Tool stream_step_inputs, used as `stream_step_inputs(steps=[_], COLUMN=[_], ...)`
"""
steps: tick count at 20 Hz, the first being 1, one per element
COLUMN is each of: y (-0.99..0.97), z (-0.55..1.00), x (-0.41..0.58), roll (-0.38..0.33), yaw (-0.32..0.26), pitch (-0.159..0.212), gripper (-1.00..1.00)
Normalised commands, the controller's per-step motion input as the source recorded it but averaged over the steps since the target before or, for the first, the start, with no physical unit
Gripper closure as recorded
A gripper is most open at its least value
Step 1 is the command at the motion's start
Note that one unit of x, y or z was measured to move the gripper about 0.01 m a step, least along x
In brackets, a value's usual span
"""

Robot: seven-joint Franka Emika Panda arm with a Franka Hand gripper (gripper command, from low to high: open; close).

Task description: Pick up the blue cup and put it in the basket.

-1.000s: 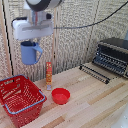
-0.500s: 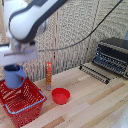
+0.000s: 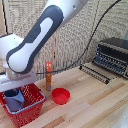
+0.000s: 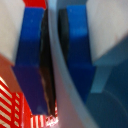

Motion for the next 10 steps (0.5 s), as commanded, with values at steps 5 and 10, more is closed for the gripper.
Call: stream_step_inputs(steps=[5,10], y=[0.04,-0.08], z=[0.13,0.31], x=[0.261,0.211], roll=[-0.019,0.009], yaw=[0.002,0.000], pitch=[-0.032,0.016], gripper=[-1.00,-1.00])
